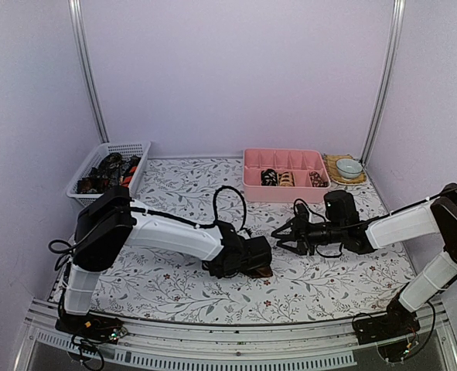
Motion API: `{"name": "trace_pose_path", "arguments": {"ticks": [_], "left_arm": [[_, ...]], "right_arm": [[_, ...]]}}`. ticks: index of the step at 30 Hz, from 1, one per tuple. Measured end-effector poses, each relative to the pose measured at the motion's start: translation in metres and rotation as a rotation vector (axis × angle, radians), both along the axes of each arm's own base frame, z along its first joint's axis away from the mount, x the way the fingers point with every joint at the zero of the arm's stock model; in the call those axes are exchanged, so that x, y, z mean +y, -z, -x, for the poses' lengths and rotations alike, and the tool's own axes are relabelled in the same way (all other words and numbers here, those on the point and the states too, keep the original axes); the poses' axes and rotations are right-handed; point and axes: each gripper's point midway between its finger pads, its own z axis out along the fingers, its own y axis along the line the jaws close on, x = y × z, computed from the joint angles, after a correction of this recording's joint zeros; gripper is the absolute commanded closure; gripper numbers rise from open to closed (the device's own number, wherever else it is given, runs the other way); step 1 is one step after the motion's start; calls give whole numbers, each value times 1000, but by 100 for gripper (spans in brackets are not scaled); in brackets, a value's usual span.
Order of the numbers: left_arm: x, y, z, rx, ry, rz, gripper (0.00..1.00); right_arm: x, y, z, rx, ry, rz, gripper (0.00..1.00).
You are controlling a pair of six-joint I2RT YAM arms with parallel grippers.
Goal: Roll the ties
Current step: Roll the tie at the center of the board.
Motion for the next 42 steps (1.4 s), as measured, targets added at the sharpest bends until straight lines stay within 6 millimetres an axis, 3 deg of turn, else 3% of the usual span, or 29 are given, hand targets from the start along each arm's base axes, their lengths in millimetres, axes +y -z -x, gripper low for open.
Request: {"name": "trace_pose_path", "arguments": {"ticks": [6,9,16,22,25,28,33,38,42], "left_arm": [[0,0,-2,0,0,3,26],[-3,-4,-2,0,5,20,31],[-11,-16,-4,-6,14,74,30],[-15,-14,-3,16,23,95,26],[-22,-16,-1,40,39,141,15],[-31,-27,3,63,63,222,1],[-40,-73,5,98,88,476,0],[-9,-121,-16,96,37,746,4],[22,-119,-29,105,-20,832,25]], "right_arm": [[0,0,0,-2,-1,1,59],[0,0,0,-3,-2,0,59],[1,-1,-1,-9,-2,-4,59],[1,-2,-1,-11,-2,-6,59],[1,-2,-1,-13,-2,-6,59],[1,-3,-1,-13,-2,-7,59],[7,-5,1,-24,-21,-3,59],[33,-27,5,-89,-88,-22,59],[58,-31,7,-108,-137,-26,58]]}}
